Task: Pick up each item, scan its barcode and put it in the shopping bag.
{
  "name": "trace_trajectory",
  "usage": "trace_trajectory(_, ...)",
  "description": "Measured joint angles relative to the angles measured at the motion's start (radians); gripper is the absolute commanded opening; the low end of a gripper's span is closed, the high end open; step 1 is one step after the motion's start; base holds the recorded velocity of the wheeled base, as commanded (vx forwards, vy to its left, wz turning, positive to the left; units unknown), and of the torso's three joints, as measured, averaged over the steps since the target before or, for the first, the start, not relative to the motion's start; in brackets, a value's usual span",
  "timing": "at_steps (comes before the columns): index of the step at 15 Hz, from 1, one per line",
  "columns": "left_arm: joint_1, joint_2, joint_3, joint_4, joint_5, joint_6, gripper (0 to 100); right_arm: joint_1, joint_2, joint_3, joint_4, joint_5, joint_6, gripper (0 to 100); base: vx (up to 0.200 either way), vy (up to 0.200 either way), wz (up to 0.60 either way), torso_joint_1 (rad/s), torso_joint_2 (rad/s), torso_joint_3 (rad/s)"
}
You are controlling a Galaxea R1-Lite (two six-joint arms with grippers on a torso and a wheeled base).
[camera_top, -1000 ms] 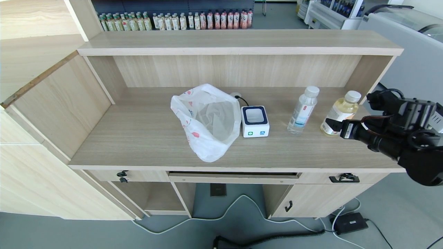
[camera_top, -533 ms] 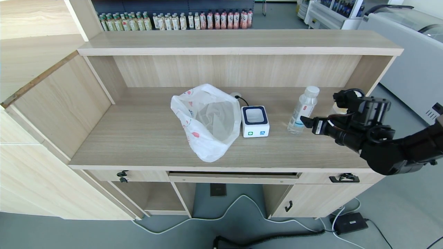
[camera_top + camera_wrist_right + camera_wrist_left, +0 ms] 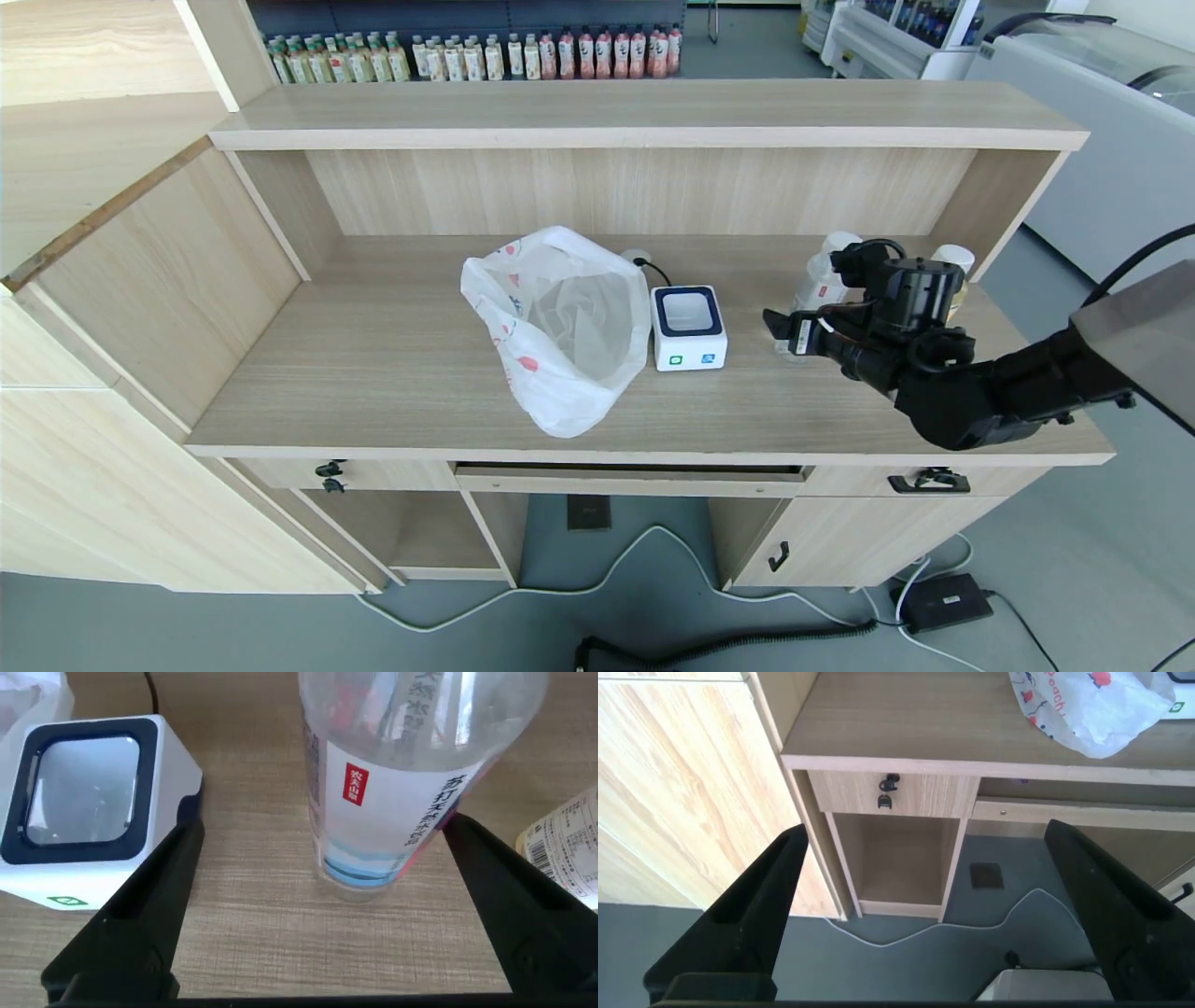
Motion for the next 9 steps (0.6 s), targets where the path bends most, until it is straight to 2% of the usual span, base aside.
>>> trace_trajectory(9, 0.0, 0.0, 0.0, 0.0, 0.0, 0.0, 100, -0.006, 0.065, -0.151, 0.081, -0.01, -0.071, 100, 0.0, 0.0, 0.0, 0.0, 0.0, 0.0)
